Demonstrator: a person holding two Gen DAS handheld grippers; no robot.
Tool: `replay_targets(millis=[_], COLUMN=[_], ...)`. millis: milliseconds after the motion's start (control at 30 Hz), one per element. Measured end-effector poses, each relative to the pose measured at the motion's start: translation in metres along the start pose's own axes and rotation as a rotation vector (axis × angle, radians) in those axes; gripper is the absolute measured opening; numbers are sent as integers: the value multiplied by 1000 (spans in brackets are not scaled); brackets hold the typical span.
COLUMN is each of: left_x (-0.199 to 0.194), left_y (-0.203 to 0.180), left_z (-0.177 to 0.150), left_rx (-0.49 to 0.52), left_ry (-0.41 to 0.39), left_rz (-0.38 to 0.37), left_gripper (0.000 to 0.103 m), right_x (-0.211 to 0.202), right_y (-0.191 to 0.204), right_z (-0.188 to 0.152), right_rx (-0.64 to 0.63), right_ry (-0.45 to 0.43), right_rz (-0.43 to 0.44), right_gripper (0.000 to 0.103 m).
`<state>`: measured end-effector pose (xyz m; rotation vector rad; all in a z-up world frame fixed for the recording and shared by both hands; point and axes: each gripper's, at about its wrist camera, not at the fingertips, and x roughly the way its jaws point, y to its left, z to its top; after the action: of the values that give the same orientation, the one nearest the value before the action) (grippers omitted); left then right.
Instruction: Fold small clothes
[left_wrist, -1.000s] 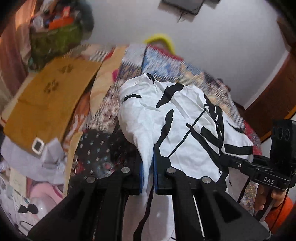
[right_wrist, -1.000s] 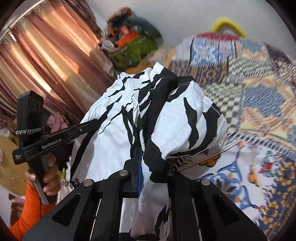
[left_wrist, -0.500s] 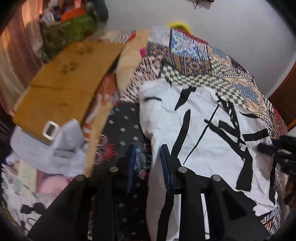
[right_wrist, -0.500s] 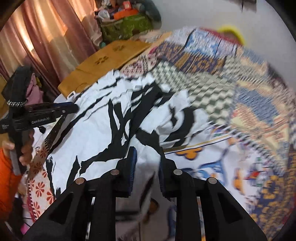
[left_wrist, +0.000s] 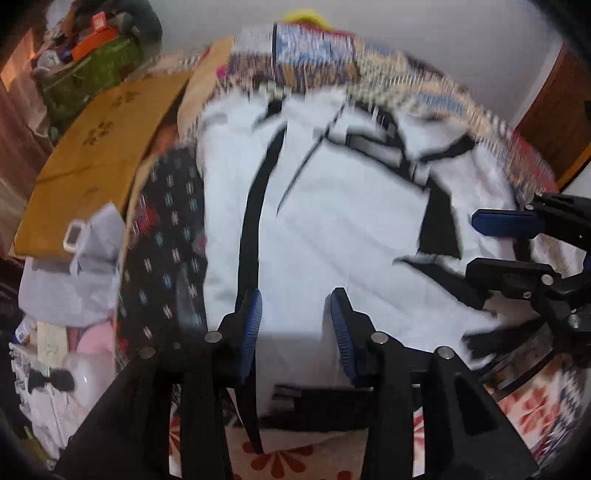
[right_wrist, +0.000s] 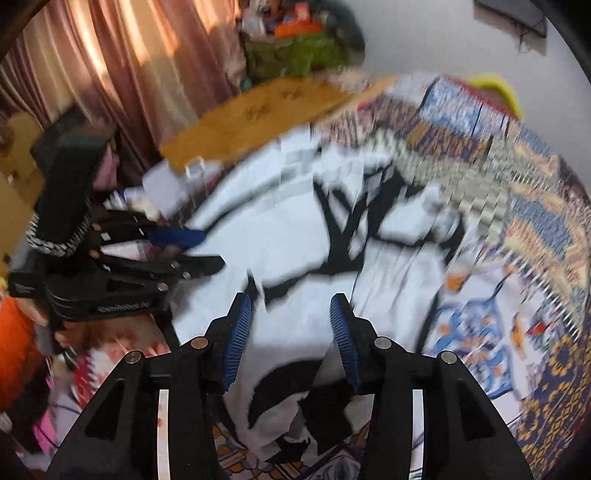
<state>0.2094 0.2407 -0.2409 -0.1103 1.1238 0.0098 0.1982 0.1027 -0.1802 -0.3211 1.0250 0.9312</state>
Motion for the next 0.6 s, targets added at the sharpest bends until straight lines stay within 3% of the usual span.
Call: replay_targets(millis=[100, 333, 467, 600], left_x=[-1, -31, -73, -138], left_y=[5, 10, 6, -11], left_z=[-10, -30, -31, -27], left_rx=[-23, -52, -72, -80], left_ry=[14, 15, -73, -235], left_rz=[-5, 36, 64, 77], left_gripper=[39, 39, 39, 39], right_x=[9, -27, -60, -114], right_y=[-11, -17, -14, -8], right_z=[-12, -27, -30, -28], right_rx=[35, 94, 119, 143], right_ry=[36, -7, -88, -239], right_rz=[-1, -13, -19, -14], right_gripper=[41, 41, 41, 41])
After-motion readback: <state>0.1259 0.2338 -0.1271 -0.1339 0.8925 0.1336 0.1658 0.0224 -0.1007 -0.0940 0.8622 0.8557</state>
